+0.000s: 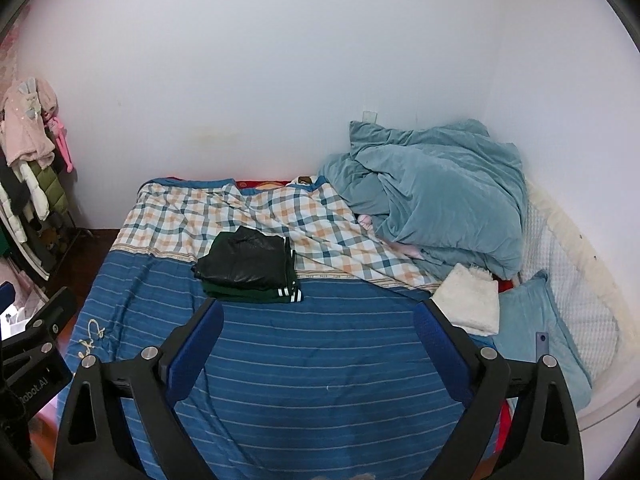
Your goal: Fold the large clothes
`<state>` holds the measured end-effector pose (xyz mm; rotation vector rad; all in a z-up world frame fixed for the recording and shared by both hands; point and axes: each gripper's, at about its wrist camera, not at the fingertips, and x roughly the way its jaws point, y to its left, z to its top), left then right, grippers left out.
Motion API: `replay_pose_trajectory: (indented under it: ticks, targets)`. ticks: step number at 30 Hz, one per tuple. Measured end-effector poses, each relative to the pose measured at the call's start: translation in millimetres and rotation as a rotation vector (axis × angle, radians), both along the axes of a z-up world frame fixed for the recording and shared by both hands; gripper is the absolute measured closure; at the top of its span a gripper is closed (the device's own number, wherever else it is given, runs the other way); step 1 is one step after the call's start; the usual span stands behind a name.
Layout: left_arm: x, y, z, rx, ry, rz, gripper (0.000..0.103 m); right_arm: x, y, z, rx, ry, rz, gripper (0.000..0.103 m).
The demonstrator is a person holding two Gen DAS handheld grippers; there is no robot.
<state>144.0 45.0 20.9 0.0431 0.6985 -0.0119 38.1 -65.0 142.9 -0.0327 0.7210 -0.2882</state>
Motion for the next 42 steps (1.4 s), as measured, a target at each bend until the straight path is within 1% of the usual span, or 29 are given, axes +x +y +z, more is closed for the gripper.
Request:
replay_pose_trajectory:
  ticks: [3,15,26,42]
  targets:
    - [-4,0,1,0.002,-0.005,0.006,0.003,-3,-2,3,-0.014,-0.016,-0.003,0.005]
    - [-7,-4,5,0.011,-0.013,0.015,0.002,-4,-7,4,-0.01,-0.024,0.015,0.004]
    - [-9,-2,8,0.011,-0.006,0.016,0.002,-1,-9,2,-0.003,-0.013,0.026,0.004]
    - [-8,4,11,0.006,-0.008,0.012,0.002,2,-7,1,-0.002,-0.022,0.03,0.004]
